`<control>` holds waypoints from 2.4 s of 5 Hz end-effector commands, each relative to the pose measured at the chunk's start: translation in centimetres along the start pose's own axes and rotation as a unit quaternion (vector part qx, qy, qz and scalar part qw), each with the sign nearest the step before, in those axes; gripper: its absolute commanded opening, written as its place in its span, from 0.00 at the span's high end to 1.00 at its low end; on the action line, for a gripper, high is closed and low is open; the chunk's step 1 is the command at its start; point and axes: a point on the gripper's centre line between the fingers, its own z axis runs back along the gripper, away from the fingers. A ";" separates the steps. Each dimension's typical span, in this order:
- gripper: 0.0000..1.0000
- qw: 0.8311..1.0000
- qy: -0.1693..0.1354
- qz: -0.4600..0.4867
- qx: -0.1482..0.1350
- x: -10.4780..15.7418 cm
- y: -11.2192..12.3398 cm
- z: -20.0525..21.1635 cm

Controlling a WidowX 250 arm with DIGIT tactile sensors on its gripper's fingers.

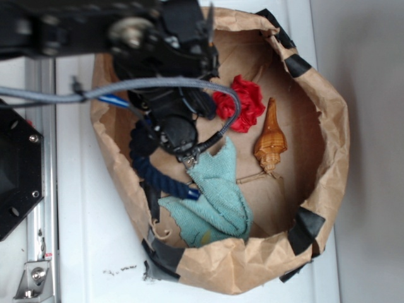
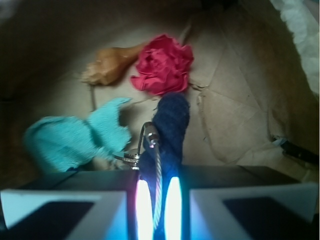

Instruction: Grab the silver keys.

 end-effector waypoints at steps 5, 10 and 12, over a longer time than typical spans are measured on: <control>0.00 0.998 0.006 -0.048 -0.036 0.0 2.6 -7.6; 0.00 0.998 -0.003 -0.045 -0.052 0.0 2.7 -5.3; 1.00 0.999 -0.011 -0.027 -0.046 0.4 2.8 -5.6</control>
